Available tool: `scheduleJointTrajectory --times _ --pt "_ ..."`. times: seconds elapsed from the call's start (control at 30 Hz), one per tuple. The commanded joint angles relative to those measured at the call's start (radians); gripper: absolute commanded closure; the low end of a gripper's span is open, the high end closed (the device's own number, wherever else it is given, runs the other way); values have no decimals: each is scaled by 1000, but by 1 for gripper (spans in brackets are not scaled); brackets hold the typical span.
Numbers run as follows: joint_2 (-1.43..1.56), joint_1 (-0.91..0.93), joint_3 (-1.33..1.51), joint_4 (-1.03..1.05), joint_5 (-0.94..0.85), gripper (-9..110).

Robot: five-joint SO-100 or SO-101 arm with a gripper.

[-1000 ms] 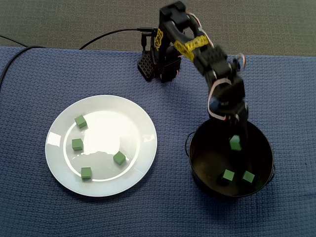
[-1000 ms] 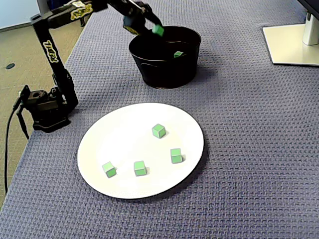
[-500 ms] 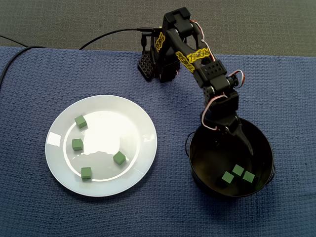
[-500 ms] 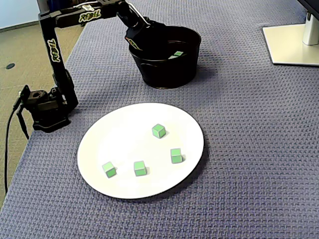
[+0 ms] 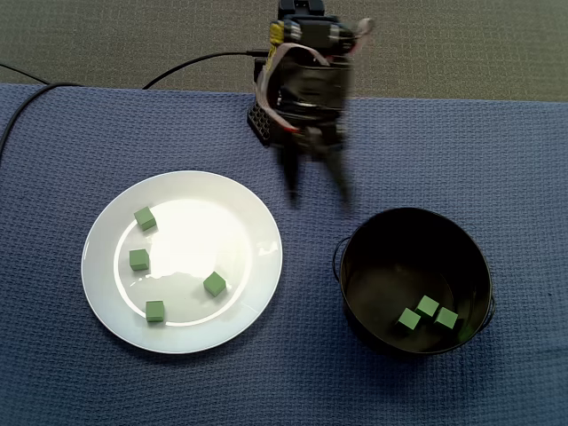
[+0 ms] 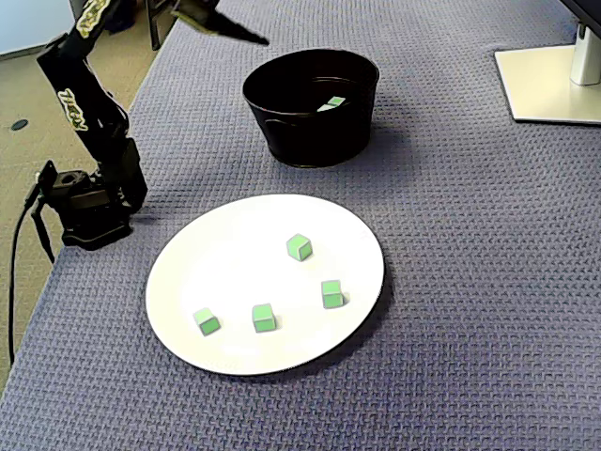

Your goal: Pick up the items on the white plate and put them in the black container.

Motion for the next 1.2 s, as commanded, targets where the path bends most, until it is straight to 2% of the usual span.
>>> scheduleJointTrajectory --times 0.0,0.17,0.37,0.53,0.6,0.8,0.87,1.17 --pt "17 247 -14 -67 -107 101" --pt "-83 359 121 -186 -233 101" --pt "-282 354 204 -262 -396 102" --pt "-442 351 222 -339 -612 102" --pt "-499 359 210 -351 -673 98" --pt "-581 370 179 -230 -765 85" --pt "-595 370 183 -187 -790 84" --pt "-680 373 232 -307 -813 81"
